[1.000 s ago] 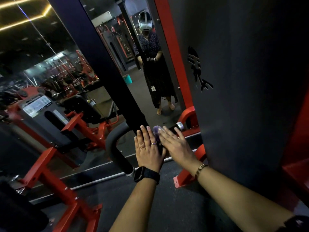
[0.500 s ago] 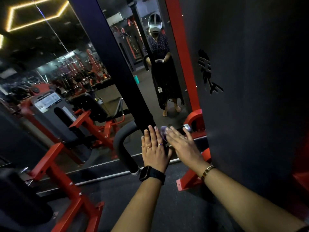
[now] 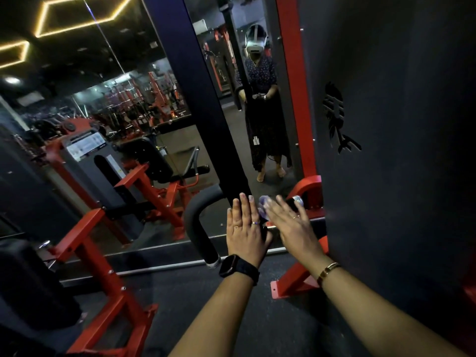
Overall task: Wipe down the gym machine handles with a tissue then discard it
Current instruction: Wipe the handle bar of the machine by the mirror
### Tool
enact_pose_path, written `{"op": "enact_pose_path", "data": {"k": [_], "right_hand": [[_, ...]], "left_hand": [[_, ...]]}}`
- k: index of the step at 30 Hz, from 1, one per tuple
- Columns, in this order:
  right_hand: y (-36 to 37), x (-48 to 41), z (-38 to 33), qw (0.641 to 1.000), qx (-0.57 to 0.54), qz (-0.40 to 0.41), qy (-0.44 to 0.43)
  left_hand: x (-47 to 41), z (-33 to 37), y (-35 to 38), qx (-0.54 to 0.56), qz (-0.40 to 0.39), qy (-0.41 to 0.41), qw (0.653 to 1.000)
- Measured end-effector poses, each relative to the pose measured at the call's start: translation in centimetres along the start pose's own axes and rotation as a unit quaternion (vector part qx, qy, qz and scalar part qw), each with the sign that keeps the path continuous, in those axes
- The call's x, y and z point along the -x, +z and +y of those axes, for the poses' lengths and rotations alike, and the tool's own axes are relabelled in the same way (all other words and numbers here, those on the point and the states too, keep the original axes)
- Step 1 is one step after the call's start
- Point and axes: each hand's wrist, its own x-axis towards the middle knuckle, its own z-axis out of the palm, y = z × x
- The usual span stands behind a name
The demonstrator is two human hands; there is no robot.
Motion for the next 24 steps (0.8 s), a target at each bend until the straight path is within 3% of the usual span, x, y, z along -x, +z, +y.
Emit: {"op": "enact_pose_path", "data": {"k": [5,7,10,13,15,19,21,24], "right_hand": [[-0.8,-0.4,1.2,0.987,-0.010,0.032,0.157],[-0.8,-1.6,-0.5,0.989,-0.014,0.035,0.141],[0.3,-1.8,-3.0,0.998,-0.041,0.015,0.049],[0.4,-0.3,-1.7,0.999,-0.035,0.023,-0.013],[0.1,0.6,0.6,1.000,-0.012,0.026,0.007],[-0.8,0.2,1.4,0.987,-0.020,0.026,0.157],[-0.9,-0.9,0.0,0.987,-0.023,0.027,0.154],[-0.3,-1.7,-2.3,0.995,-0.055,0.016,0.077]], "left_hand": [[0.1,0.0,0.2,-0.002,-0.005,-0.007,1.000],[0.1,-0.1,0.3,-0.005,0.003,-0.004,1.000],[0.1,0.0,0.2,-0.005,0.017,0.001,1.000],[0.1,-0.1,0.2,0.006,0.011,0.000,1.000],[0.1,-0.1,0.2,0.005,-0.004,0.000,1.000],[0.1,0.0,0.3,0.012,-0.008,-0.009,1.000],[0.1,0.0,0.3,0.007,-0.006,-0.008,1.000],[0.2,0.0,0.3,-0.001,0.012,-0.003,1.000]]}}
